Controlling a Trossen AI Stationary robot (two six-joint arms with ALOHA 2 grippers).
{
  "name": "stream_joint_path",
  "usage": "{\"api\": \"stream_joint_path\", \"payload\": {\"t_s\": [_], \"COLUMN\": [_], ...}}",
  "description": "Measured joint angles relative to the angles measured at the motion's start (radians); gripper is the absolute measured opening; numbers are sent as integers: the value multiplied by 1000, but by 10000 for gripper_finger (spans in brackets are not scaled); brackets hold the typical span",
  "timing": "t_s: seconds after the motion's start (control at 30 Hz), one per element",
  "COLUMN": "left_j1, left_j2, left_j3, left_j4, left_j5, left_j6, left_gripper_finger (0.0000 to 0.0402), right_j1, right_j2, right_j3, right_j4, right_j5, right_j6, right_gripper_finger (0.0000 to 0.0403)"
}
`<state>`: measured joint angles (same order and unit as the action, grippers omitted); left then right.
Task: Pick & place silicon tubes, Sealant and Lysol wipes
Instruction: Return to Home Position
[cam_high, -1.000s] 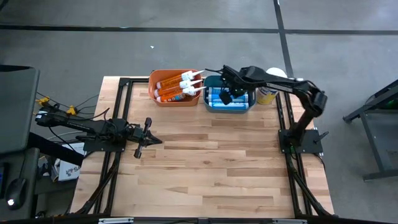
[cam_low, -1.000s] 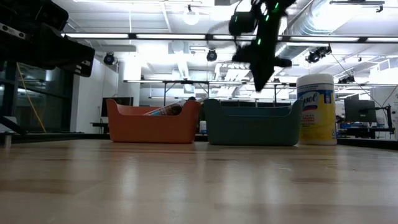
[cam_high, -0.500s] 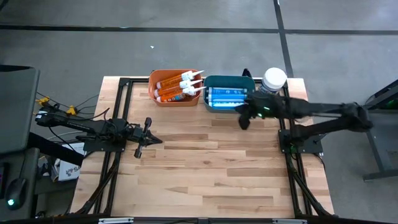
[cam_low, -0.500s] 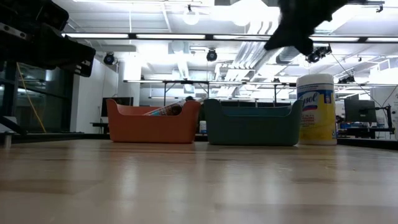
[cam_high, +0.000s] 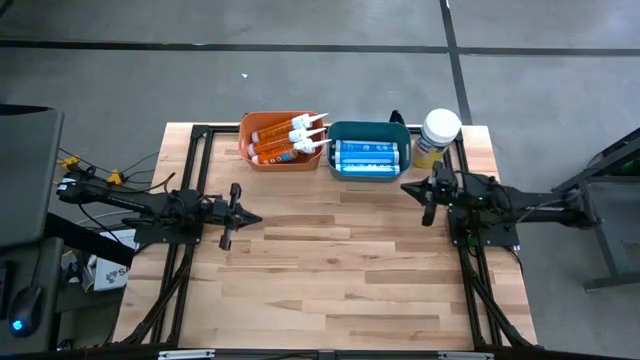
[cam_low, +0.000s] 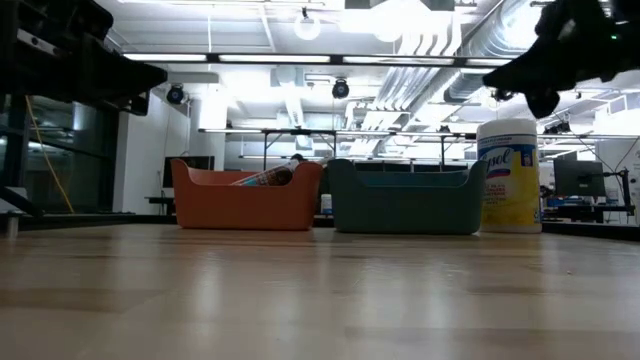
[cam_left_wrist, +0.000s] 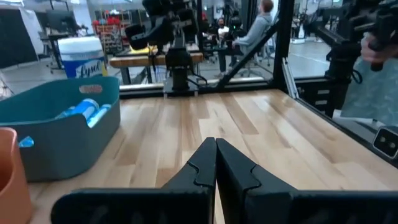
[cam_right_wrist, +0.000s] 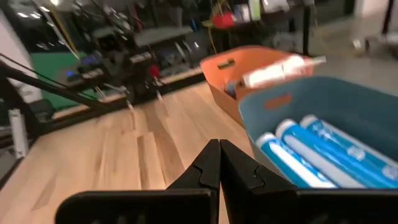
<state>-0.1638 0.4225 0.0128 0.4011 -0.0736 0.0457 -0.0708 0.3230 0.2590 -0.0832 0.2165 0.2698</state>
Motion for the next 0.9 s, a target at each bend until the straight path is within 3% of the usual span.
{"api": "stream_joint_path", "payload": {"t_s": [0.33,0.47,0.67,0.9], "left_j1": [7,79,236,348], "left_j2": [-1,-1,-1,-1], "left_j3": [0,0,0,0], "left_j4": [79,78,77,54], "left_j5": [-81,-22,226,305], "left_j6": [50,30,-42,-51], "left_gripper_finger": [0,0,0,0], "right_j1": [0,0,0,0], "right_j2": [-250,-301,-319,-318], "right_j3": [-132,-197,-249,-249], "right_j4": [18,85,163,165], "right_j5": [-27,-41,-42,-63], "right_j6": [-93,-117,-153,-182], "right_gripper_finger": [0,0,0,0]}}
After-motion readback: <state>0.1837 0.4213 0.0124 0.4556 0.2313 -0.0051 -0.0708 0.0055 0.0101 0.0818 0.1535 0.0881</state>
